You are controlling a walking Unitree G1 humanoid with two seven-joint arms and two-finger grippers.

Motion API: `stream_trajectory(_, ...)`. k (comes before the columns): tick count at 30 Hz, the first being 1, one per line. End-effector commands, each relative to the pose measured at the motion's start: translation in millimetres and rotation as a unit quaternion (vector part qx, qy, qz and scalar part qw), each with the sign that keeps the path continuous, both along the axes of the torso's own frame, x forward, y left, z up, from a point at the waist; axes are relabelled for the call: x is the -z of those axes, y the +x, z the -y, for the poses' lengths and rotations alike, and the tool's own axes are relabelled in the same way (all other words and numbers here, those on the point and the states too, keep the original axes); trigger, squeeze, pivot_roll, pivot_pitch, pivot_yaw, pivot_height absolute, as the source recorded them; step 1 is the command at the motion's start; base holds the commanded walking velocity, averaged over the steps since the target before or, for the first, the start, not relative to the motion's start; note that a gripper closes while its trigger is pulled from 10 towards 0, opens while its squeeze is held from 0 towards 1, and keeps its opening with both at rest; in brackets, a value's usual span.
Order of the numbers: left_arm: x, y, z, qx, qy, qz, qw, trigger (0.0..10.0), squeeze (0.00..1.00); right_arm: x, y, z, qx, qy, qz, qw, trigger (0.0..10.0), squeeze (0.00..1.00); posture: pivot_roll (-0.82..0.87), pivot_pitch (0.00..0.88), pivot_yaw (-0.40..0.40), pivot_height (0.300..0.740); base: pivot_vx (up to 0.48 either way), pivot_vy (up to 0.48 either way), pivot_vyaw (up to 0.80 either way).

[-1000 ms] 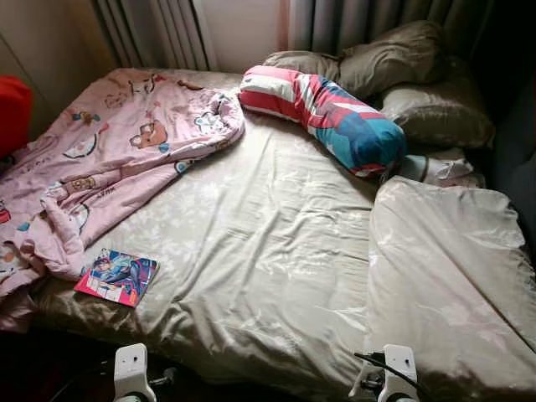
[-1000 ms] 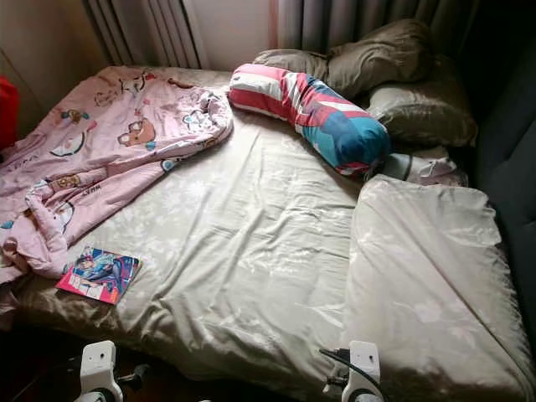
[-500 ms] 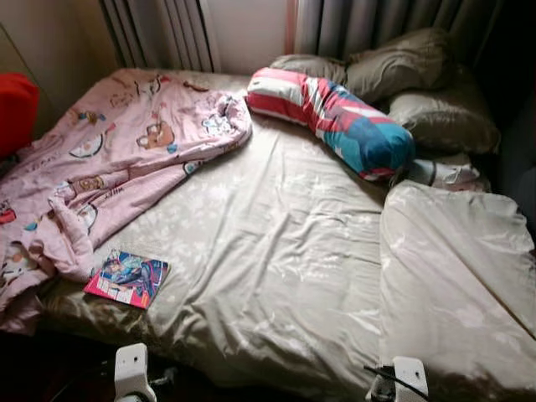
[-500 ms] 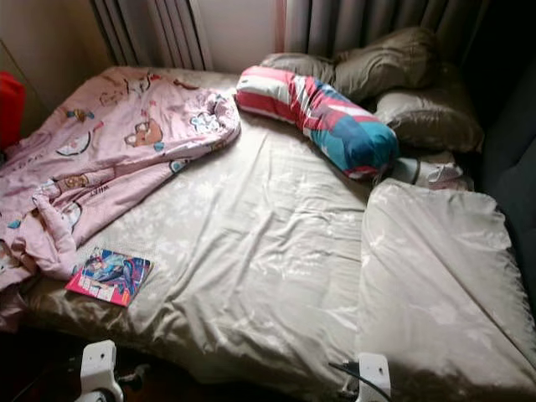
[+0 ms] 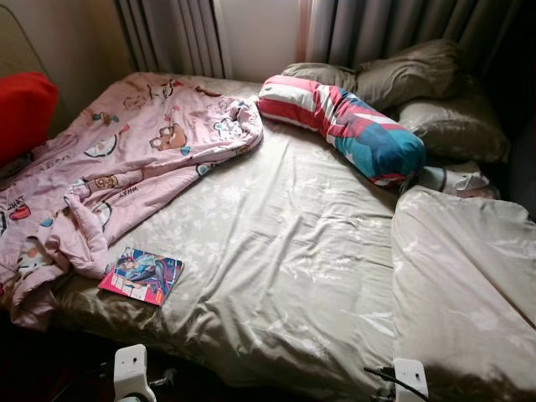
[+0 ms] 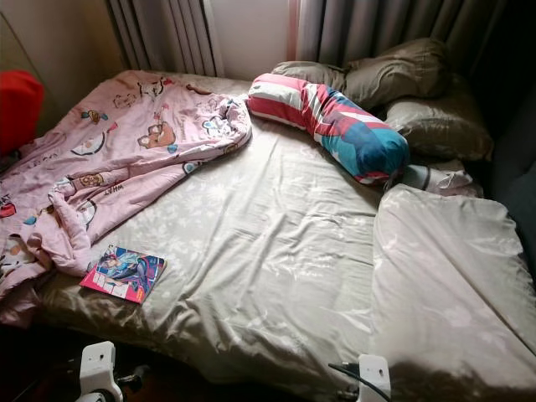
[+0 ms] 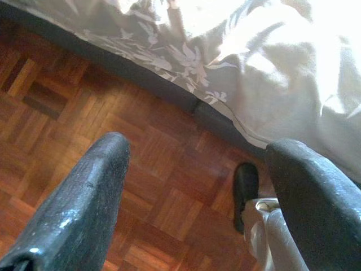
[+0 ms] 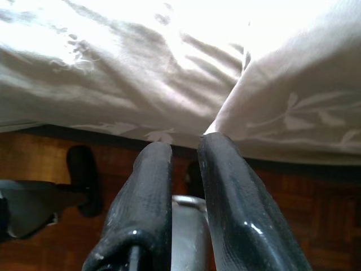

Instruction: Clean up the room

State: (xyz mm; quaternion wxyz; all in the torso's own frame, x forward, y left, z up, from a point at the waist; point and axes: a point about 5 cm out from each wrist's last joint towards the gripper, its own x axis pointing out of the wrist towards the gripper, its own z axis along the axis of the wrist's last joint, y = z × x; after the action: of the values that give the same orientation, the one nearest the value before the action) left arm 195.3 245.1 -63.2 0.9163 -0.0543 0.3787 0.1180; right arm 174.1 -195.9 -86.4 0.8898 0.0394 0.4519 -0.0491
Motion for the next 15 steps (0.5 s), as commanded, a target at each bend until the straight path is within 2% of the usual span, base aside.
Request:
stream_trajectory(1,3.8,-5.0,2.7,0.008,0.0,-0.014,1.0,10.0,0.0,2.1,-3.6,0.3,0.008,-0.001,-0.012,1.0,10.0,0.0,-0.06,0.077,0.06,0.74,0.0,0.382,0.0)
stream_trajectory(7,4.0,-5.4,2.6,0.006,0.0,-0.014,1.0,10.0,0.0,-0.3,3.6,-4.0,0.011,0.001,-0.008,1.0,10.0,0.0,-0.06,0.085,0.058,0.74,0.0,0.385,0.0)
stream_trajectory(15,4.1,-5.4,3.2,0.006,-0.002,-0.013,1.0,10.0,0.0,-1.8,5.3,0.7,0.014,-0.001,-0.005,1.0,10.0,0.0,-0.06,0.094,0.058,0.74,0.0,0.385,0.0)
